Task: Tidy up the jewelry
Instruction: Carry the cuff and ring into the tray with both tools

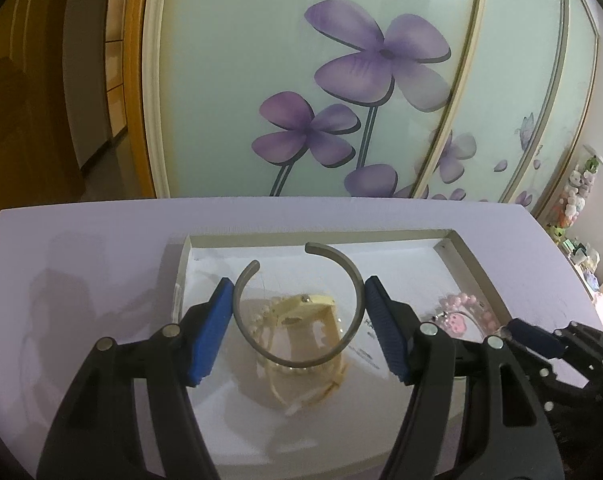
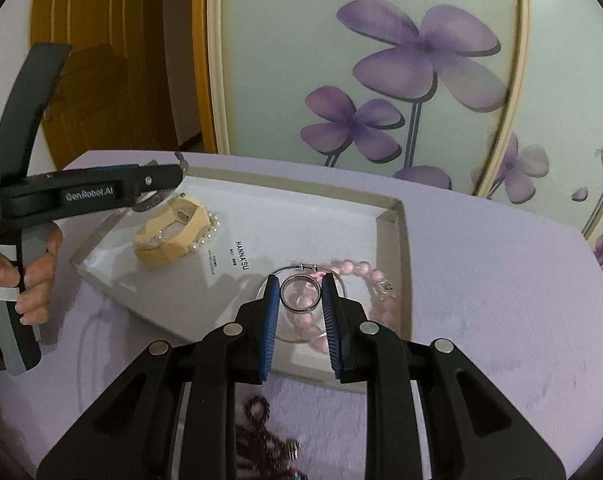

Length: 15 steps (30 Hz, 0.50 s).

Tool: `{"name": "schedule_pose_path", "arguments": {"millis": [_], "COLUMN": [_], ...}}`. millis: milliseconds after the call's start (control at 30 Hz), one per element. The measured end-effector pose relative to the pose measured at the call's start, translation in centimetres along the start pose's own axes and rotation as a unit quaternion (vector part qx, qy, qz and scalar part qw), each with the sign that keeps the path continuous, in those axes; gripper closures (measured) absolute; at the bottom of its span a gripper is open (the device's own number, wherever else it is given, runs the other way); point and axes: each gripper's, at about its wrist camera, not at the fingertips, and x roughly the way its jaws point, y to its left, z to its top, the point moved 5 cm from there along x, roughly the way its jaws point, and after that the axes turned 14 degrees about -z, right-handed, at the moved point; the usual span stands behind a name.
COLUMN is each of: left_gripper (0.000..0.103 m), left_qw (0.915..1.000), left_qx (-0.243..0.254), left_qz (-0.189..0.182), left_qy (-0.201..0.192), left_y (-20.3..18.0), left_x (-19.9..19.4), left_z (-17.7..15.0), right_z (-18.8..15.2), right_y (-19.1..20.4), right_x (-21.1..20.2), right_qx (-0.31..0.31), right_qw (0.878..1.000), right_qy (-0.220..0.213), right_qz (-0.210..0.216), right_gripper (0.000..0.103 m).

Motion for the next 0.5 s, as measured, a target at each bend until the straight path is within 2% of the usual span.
{"name": "schedule_pose_path", "arguments": {"millis": [267, 300, 367, 500], "left_gripper": [0.037, 0.037, 0.037, 0.037], "left_qw": [1.0, 1.0, 1.0, 0.9999], "left_qx": [-0.001, -0.001, 0.001, 0.007], "left_qz": [-0.004, -0.005, -0.007, -0.007], "left_qy": [0.004, 0.004, 0.005, 0.005], "left_y": [0.4, 0.3, 0.1, -0.2], "left_x": [0.7, 0.7, 0.8, 1.0], "left_z": [0.1, 0.1, 0.1, 0.1], "right_z": [0.2, 0.1, 0.0, -0.2], "right_y": [1.8, 2.0, 2.1, 1.8], "right_x": [1.7, 1.7, 1.4, 0.4], "right_qx": [-0.009, -0.011, -0.013, -0.012], "right_qw": [1.0, 1.0, 1.0, 1.0], "right_qy": [0.005, 0.006, 0.003, -0.01], "right_qz": [0.018, 0.022, 0.025, 0.024], "right_gripper": [0.079, 0.077, 0.051, 0.05]}}
